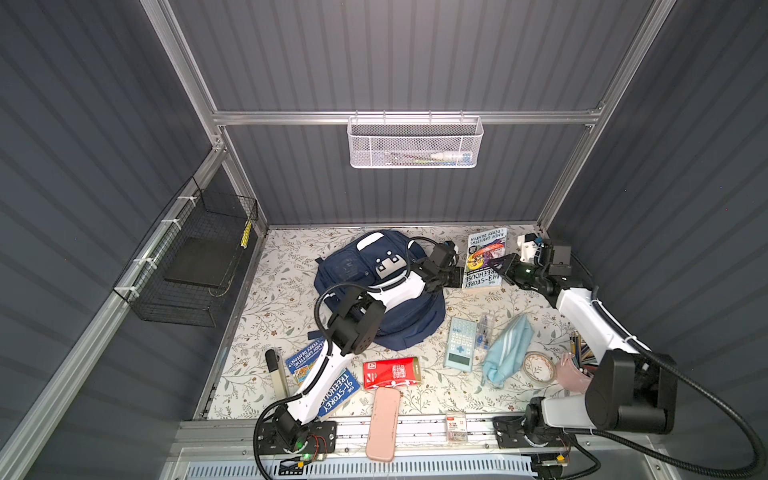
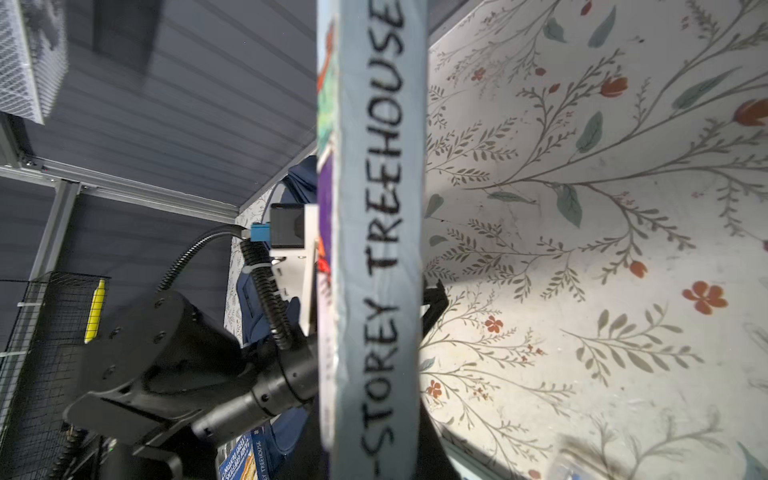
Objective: Pack the student bag
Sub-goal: 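Lift the purple book toward the backpack while the left gripper holds the opening wide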
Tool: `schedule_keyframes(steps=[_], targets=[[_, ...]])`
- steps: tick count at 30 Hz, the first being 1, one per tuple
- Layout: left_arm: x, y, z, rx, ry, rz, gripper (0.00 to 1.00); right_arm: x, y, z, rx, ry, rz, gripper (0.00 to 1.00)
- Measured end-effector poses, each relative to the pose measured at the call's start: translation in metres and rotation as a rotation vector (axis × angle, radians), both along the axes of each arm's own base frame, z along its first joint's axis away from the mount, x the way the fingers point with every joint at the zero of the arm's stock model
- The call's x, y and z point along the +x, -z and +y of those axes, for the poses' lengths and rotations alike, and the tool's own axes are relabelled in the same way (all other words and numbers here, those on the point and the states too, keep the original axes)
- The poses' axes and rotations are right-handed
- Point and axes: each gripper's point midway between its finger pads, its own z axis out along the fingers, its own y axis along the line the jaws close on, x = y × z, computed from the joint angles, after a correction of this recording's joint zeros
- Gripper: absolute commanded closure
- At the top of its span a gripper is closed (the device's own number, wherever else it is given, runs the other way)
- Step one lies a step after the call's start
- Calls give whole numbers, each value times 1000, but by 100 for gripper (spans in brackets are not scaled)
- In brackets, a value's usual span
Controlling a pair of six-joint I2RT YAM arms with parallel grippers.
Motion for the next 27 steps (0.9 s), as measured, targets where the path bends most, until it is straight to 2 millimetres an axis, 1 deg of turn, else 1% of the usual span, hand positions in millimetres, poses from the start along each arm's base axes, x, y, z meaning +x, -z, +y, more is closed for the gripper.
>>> schedule_keyframes(steps=[2,4,5,7,9,10,11,12,14,16,17,19,21,22,23,27], targets=[[-7,-36,11,-7,2,-40,43,-13,-10,1,-6,6,-18,100],[-14,-78,24,-23,4,-95,43,-29,-18,3,-10,5,-37,100],[-18,-94,31,-30,7,-114,43,-36,-21,5,-11,2,-41,100],[-27,-127,54,-19,1,-179,43,-51,-25,9,-10,-6,-52,100],[-35,-143,79,25,-12,-231,43,-66,-25,15,-5,-19,-55,100],[-39,-147,95,60,-21,-252,43,-73,-24,18,-1,-26,-54,100],[-41,-147,106,85,-26,-266,43,-80,-22,21,3,-34,-51,100],[-45,-142,120,124,-28,-274,43,-85,-21,24,9,-42,-47,100],[-49,-123,145,205,-33,-275,41,-93,-18,30,18,-57,-42,100],[-58,-90,169,305,-22,-252,41,-98,-15,34,30,-67,-36,100],[-62,-69,181,363,-10,-230,41,-101,-14,35,36,-68,-31,100],[-73,-37,196,452,28,-188,42,-104,-11,36,42,-69,-25,100],[-87,-12,204,540,74,-168,42,-105,-9,36,45,-67,-19,100],[-93,-6,204,568,95,-166,42,-106,-8,36,47,-65,-16,100],[-98,-2,203,591,114,-171,41,-106,-7,36,49,-64,-14,100],[-110,6,198,627,156,-196,36,-106,-7,35,52,-62,-10,100]])
